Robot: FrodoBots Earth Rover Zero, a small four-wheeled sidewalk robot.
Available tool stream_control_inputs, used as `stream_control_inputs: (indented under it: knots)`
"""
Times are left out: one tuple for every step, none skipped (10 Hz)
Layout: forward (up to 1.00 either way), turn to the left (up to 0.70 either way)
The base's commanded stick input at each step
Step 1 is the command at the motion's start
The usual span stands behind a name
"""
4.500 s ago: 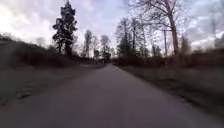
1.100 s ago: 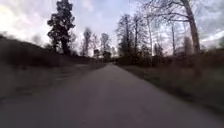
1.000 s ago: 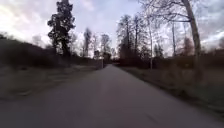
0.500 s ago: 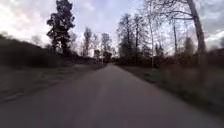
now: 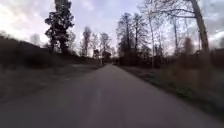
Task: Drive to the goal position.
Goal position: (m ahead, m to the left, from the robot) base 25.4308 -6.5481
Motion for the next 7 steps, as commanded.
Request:
stream_control_inputs:
  knots:
    - [1.00, 0.01]
    - [1.00, 0.01]
    - [1.00, 0.01]
    - [1.00, 0.01]
    - [1.00, 0.01]
    - [1.00, 0.01]
    - [1.00, 0.01]
